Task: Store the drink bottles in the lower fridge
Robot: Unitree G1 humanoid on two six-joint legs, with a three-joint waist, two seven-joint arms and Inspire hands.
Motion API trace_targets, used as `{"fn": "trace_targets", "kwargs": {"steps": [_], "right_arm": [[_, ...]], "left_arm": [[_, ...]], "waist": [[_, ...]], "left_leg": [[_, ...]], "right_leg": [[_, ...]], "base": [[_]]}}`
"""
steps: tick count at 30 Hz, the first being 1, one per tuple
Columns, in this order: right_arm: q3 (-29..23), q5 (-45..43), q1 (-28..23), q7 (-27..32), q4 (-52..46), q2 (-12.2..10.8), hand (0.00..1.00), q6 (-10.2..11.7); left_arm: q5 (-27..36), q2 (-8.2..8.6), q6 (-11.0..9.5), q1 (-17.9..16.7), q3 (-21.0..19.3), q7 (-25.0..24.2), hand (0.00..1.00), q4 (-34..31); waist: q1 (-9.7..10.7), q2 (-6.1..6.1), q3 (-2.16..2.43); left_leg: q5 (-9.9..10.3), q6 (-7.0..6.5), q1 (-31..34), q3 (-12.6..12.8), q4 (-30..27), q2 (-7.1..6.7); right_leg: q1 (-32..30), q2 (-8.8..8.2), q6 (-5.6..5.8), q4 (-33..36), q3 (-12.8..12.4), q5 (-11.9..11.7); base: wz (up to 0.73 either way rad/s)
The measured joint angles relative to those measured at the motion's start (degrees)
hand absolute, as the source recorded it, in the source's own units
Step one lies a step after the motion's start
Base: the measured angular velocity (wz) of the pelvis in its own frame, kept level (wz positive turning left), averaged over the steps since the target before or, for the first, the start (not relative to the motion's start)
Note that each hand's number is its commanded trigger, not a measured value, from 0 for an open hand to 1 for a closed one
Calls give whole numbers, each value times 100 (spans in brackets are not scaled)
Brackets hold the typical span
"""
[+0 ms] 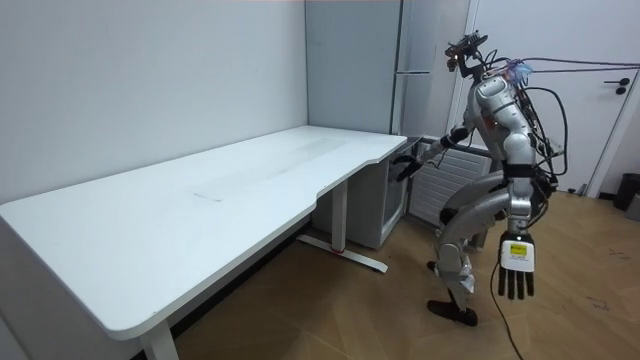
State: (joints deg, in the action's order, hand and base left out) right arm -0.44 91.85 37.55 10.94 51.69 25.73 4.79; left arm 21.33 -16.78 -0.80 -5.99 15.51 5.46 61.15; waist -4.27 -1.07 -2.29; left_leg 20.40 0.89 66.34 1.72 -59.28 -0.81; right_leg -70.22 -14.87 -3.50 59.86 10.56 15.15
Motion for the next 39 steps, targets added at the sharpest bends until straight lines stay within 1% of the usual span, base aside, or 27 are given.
{"fn": "trace_targets", "kwargs": {"steps": [1,2,4,6,8,9,10,12,16,20,23,25,27,28,30,31,32,33,34,35,37,38,39], "right_arm": [[70,0,-3,89,-108,0,0,5],[178,0,-3,315,-333,1,0,38],[221,0,-1,580,-554,1,0,62],[246,-1,13,718,-567,4,0,172],[248,0,12,774,-567,8,0,232],[249,0,13,819,-568,16,0,286],[249,0,13,833,-574,16,0,314],[253,2,13,984,-709,19,0,374],[263,3,13,1113,-815,28,0,513],[263,2,12,1129,-800,45,0,528],[311,2,7,1048,-540,43,0,528],[316,4,-12,887,-236,40,0,524],[371,5,-104,352,309,42,0,518],[375,5,-147,218,412,42,0,509],[388,-2,-428,-308,733,39,0,497],[395,-22,-525,-443,815,35,0,466],[399,-38,-722,-666,912,35,0,378],[448,-92,-864,-926,1045,36,0,370],[507,-244,-1033,-1217,1245,35,0,360],[555,-305,-1124,-1349,1367,35,0,326],[716,-526,-1532,-1748,1664,21,0,190],[734,-606,-1614,-1835,1724,-3,0,177],[813,-788,-1837,-1996,1845,-41,0,177]], "left_arm": [[0,-3,-18,-11,-19,0,0,0],[-1,-6,-83,-22,-99,0,0,-2],[0,-33,-143,-26,-196,5,0,-11],[2,-79,-205,-58,-201,10,0,-11],[43,-83,-205,-132,-195,13,0,-11],[54,-83,-204,-181,-176,13,0,-19],[55,-83,-203,-224,-177,13,0,-48],[58,-83,-202,-403,-177,12,0,-153],[170,-84,-206,-486,-175,7,0,-178],[161,-83,-215,-491,-117,-4,0,-178],[162,-83,-186,-496,-51,-15,0,-180],[164,-85,-173,-504,-38,-101,0,-183],[149,-91,-174,-501,-38,-176,0,-191],[149,-93,-173,-501,-38,-207,0,-185],[158,-106,-156,-502,-37,-281,0,-164],[155,-118,-148,-503,-37,-287,0,-164],[154,-134,-124,-505,-38,-320,0,-149],[153,-135,-111,-509,-7,-351,0,-128],[145,-141,-110,-507,25,-378,0,-125],[146,-150,-112,-505,25,-392,0,-125],[149,-173,-181,-440,50,-457,0,50],[151,-171,-180,-423,50,-467,0,100],[147,-162,-179,-344,41,-478,0,191]], "waist": [[9,-4,2],[5,-5,2],[-42,-3,3],[-113,1,6],[-148,4,7],[-229,4,7],[-255,6,8],[-284,19,16],[-381,23,18],[-390,27,20],[-428,50,16],[-514,55,13],[-612,41,5],[-635,42,7],[-717,55,6],[-721,51,4],[-740,39,-3],[-742,42,-6],[-713,53,-10],[-714,54,-11],[-701,48,-15],[-706,46,-15],[-676,50,-15]], "left_leg": [[-3,5,0,0,-3,-1],[-10,16,8,-9,-19,2],[-28,42,2,-34,-35,5],[-65,60,-11,-55,-42,-13],[-77,71,-16,-62,-69,-24],[-72,65,-14,-64,-85,5],[-67,54,-12,-70,-89,8],[-73,67,-3,-88,-89,6],[-87,91,-21,-83,-88,9],[-102,114,-38,-74,-45,5],[-104,118,-207,-90,-12,9],[-103,119,-392,-95,45,18],[-106,123,-687,-111,278,19],[-109,127,-751,-123,338,24],[-143,181,-1025,-231,544,57],[-146,187,-1113,-254,620,75],[-175,207,-1275,-285,775,100],[-223,197,-1448,-311,920,106],[-262,243,-1634,-366,1048,112],[-268,251,-1730,-392,1125,120],[-308,259,-2096,-482,1464,136],[-309,259,-2170,-488,1535,138],[-310,259,-2324,-515,1658,141]], "right_leg": [[0,-2,0,5,0,0],[0,-7,-5,7,16,-1],[16,-3,-42,8,32,6],[34,5,-50,39,30,-1],[31,4,-58,98,22,5],[31,4,-75,99,24,15],[28,5,-80,102,27,18],[16,1,-94,120,31,26],[18,-23,-119,169,33,42],[32,-81,-132,171,76,49],[217,-80,-161,166,122,72],[401,-78,-155,126,129,104],[703,-65,-145,-83,194,101],[774,-54,-140,-149,214,98],[1131,41,-120,-416,362,80],[1237,72,-111,-508,399,72],[1443,114,-91,-675,462,47],[1635,126,-56,-811,529,22],[1858,160,-19,-962,593,9],[1980,189,1,-1058,628,2],[2407,295,67,-1458,719,-55],[2487,307,67,-1531,736,-68],[2659,328,46,-1668,799,-100]], "base": [[0],[0],[0],[9],[9],[0],[0],[5],[6],[7],[5],[0],[0],[3],[0],[8],[11],[12],[9],[6],[0],[0],[5]]}}
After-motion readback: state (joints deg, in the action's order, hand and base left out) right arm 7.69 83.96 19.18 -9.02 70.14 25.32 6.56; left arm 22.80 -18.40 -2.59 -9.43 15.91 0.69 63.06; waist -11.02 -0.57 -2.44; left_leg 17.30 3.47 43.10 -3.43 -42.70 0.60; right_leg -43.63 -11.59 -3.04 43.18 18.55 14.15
